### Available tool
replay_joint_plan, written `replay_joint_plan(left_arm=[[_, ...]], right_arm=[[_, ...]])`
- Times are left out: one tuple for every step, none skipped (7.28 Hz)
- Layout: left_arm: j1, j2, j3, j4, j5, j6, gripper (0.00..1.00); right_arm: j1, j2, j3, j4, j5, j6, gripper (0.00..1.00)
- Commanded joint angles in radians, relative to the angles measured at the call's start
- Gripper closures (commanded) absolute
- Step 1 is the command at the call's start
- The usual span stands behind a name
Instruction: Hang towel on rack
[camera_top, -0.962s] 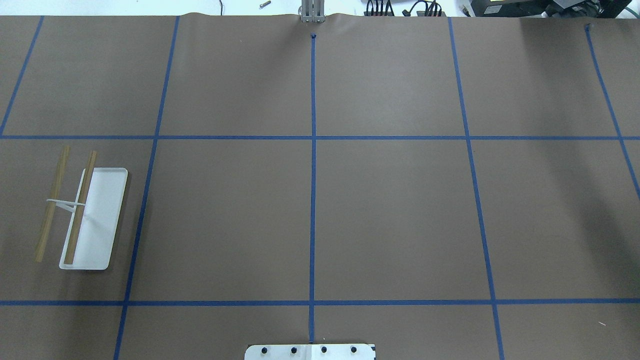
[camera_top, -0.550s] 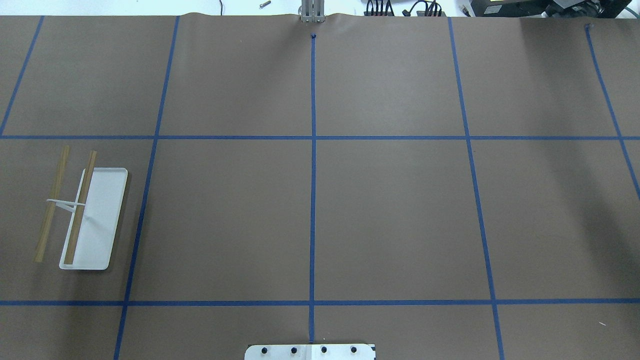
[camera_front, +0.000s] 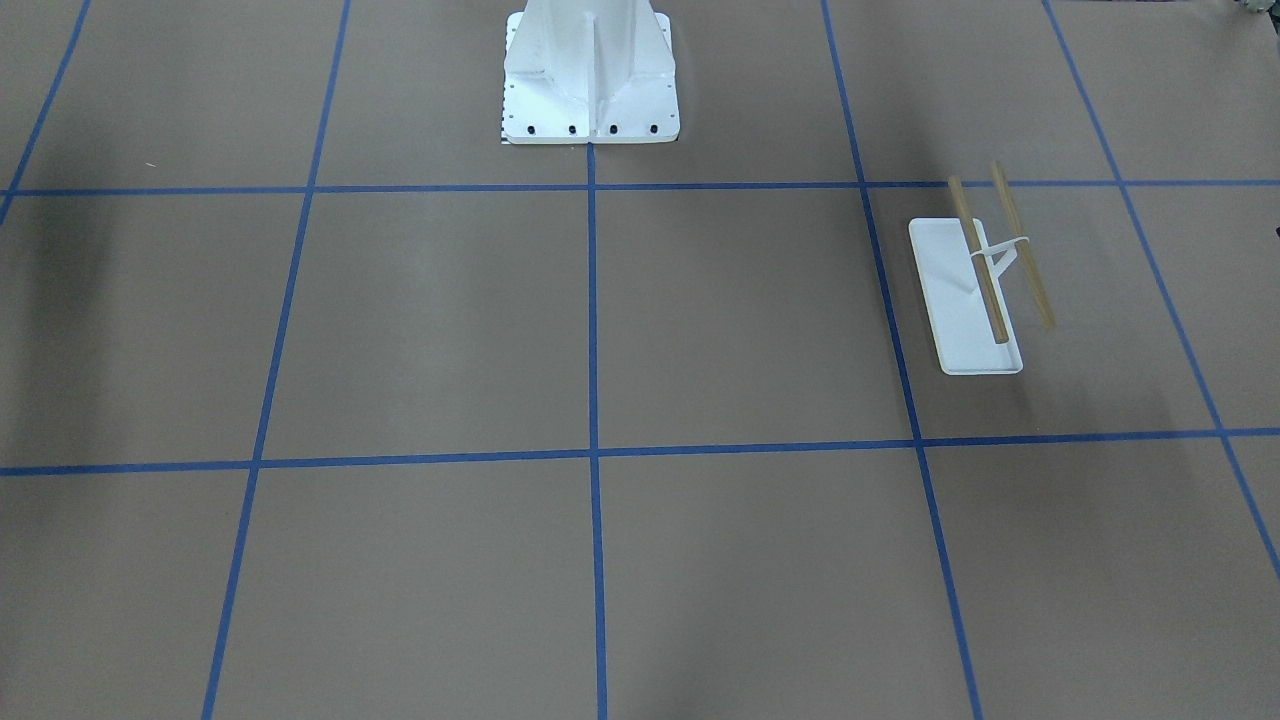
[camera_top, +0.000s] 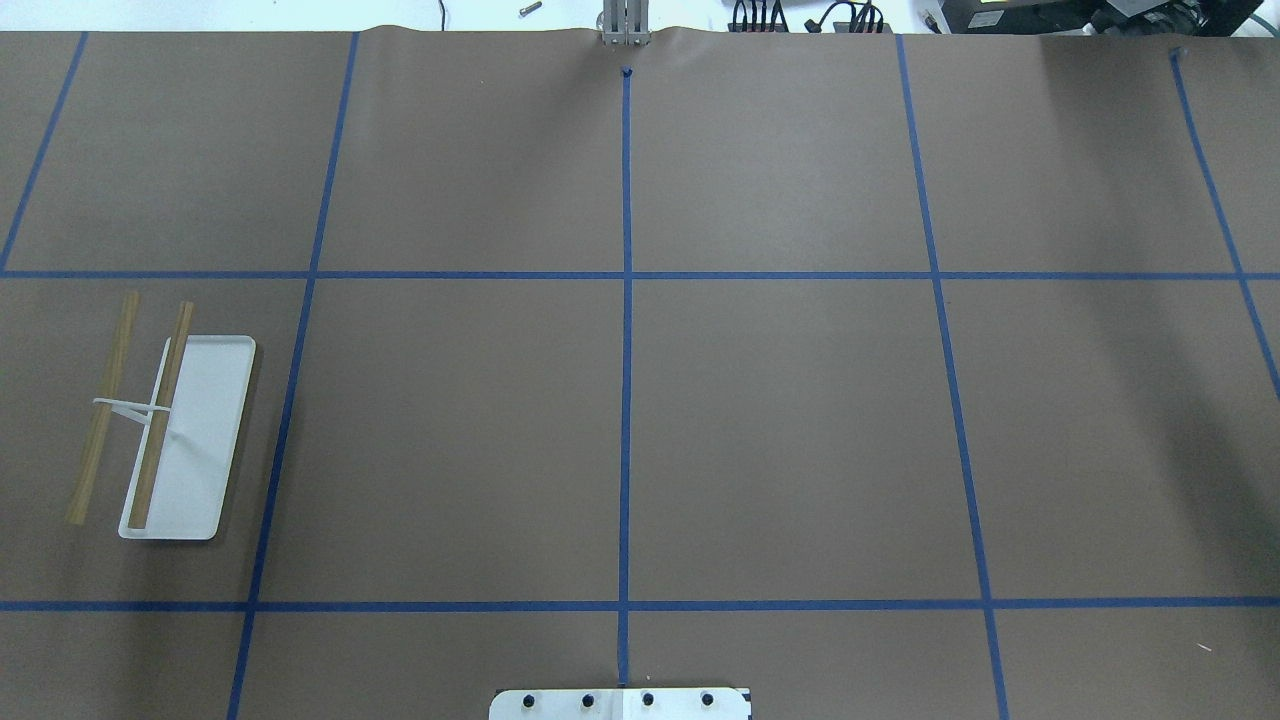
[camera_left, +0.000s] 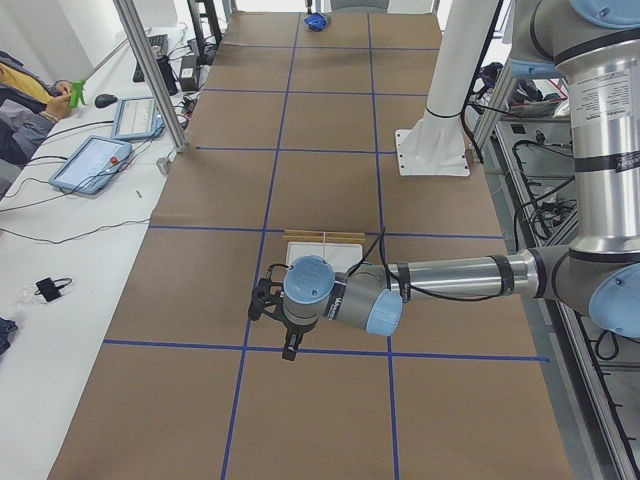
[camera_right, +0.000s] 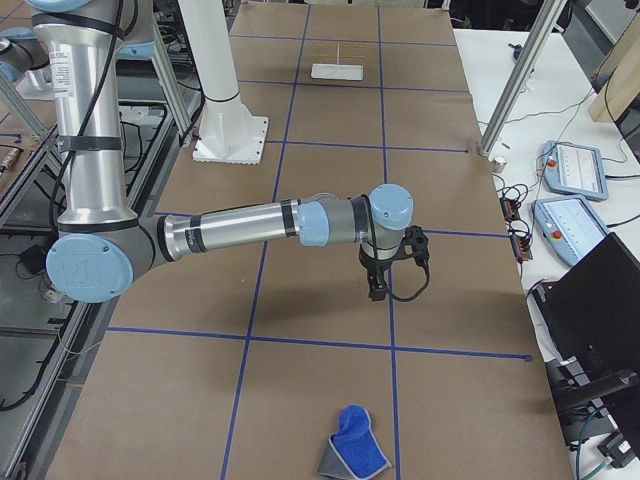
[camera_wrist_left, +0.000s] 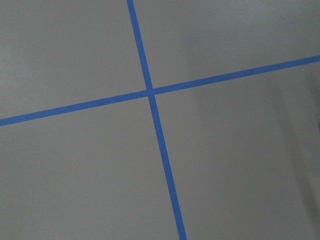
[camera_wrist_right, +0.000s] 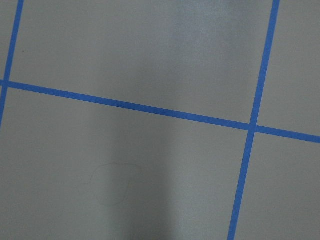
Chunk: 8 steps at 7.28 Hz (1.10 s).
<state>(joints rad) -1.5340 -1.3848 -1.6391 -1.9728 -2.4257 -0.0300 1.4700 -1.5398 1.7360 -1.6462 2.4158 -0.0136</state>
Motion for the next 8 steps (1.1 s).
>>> replay_joint_plan(left_arm=[[0.000,0.000,0.001,0.000,-0.001,-0.002,0.02],[0.000,0.001,0.001,0.002,-0.001,-0.002,0.02],[0.000,0.000,0.008,0.000,-0.001,-0.001,0.02],[0.000,0.000,0.016,0.000,-0.001,0.001,0.02],[0.000,-0.002,0.016,0.000,-0.001,0.001,0.02],[0.000,0.000,0.015,0.000,-0.003,-0.001,0.02],[0.000,0.000,0.015,0.000,-0.001,-0.001,0.02],[0.000,0.000,0.015,-0.001,-0.001,-0.001,0.02]], right_arm=[[-0.002,-0.014,-0.004,-0.001,-0.006,-0.003,0.00],[-0.002,-0.044,-0.004,0.056,-0.036,-0.009,0.00],[-0.002,-0.093,-0.045,0.169,-0.056,0.000,0.00],[-0.003,-0.088,-0.155,0.280,-0.047,0.003,0.00],[-0.002,-0.079,-0.212,0.330,-0.047,0.003,0.00],[-0.002,-0.068,-0.222,0.322,-0.050,-0.009,0.00],[0.004,-0.069,-0.267,0.332,-0.056,-0.015,0.00],[0.044,-0.048,-0.314,0.329,-0.060,-0.034,0.00]])
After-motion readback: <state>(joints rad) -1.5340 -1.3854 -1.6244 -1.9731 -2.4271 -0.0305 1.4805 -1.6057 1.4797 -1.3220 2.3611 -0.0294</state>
